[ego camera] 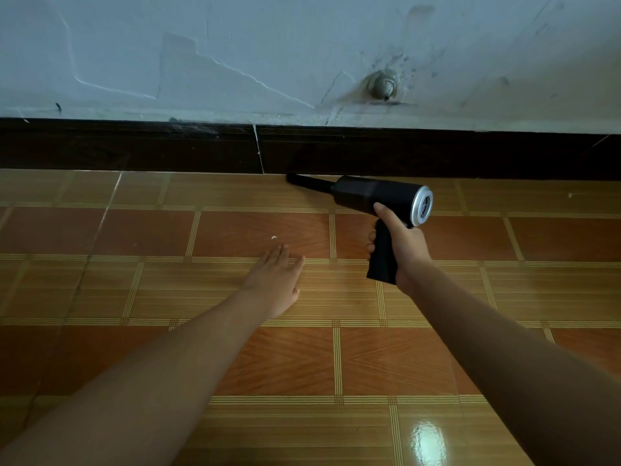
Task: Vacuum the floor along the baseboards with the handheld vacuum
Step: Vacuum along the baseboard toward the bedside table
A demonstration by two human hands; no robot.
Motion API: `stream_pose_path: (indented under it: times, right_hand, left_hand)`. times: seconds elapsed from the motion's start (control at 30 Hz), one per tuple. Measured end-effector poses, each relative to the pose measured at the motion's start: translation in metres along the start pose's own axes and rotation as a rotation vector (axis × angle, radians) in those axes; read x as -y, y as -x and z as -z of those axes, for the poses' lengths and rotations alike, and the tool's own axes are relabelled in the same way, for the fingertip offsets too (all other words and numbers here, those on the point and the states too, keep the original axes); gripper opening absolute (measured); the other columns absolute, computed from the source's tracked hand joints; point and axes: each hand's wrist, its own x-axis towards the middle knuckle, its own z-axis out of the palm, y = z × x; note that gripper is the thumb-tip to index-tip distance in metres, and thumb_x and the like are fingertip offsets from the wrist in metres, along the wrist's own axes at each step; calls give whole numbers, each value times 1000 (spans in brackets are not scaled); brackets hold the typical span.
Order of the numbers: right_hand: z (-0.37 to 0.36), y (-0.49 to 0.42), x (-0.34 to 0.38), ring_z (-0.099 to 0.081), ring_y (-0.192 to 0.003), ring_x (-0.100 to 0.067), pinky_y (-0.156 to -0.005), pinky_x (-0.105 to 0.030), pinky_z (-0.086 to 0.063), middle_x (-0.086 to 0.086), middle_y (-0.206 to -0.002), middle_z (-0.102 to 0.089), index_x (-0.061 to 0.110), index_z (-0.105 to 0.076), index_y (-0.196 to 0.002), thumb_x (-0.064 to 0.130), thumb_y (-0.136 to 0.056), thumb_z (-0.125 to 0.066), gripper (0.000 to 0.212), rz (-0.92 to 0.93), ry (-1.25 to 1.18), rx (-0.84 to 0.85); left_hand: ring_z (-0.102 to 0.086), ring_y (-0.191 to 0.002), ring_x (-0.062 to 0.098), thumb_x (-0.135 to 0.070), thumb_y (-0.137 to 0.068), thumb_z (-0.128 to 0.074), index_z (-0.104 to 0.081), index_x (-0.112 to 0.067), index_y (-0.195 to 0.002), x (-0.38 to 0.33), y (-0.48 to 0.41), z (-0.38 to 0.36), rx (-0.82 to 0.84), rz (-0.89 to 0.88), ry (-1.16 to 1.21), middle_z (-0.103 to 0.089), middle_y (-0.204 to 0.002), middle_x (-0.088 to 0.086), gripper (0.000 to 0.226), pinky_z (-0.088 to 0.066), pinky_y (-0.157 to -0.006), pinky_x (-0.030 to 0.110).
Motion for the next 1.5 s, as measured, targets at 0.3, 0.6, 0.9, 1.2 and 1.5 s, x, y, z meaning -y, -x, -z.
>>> stream_pose_path:
  times: [0.3,0.6,0.9,1.2,1.5]
  right_hand:
    - [3,-1,1,-51,-50,-15,-50,-26,-46,-4,-66,-55,10,-57,-84,32,-81,-71,26,5,-3,0]
    - [21,3,5,-51,-48,-14,-49,-25,-46,-3,-63,-56,11,-57,-82,31,-81,-70,24,12,-24,-35]
    - [31,6,6,-51,-48,-14,-49,-25,-46,-3,-61,-56,11,-57,-79,31,-82,-69,24,6,-43,-46]
    - [15,2,1,-52,-48,-14,-49,-24,-47,-4,-64,-56,11,-57,-85,32,-81,-71,26,-4,-43,-21]
    - [25,3,2,-51,-47,-14,-47,-24,-46,-4,-63,-55,10,-57,-83,32,-81,-71,26,-10,-58,-37]
  left_hand:
    - [-2,-147,32,-35,-102,-33,1,-14,-153,-3,-3,4,52,4,-87,3,-157,23,65,-5,-120,38]
    - [-8,-146,37,-34,-103,-30,-3,-7,-152,-12,-4,6,57,30,-135,-3,-155,29,62,-9,-119,40]
    - [-10,-146,37,-34,-102,-31,-5,-7,-152,-13,-6,6,62,37,-140,-5,-155,29,63,-11,-119,41]
    - [-8,-146,35,-35,-102,-32,-4,-9,-152,-12,-4,6,60,34,-132,-4,-156,28,63,-10,-119,40]
    - [-7,-146,35,-36,-102,-32,-3,-9,-153,-12,-4,4,45,40,-103,-3,-156,27,64,-8,-119,39]
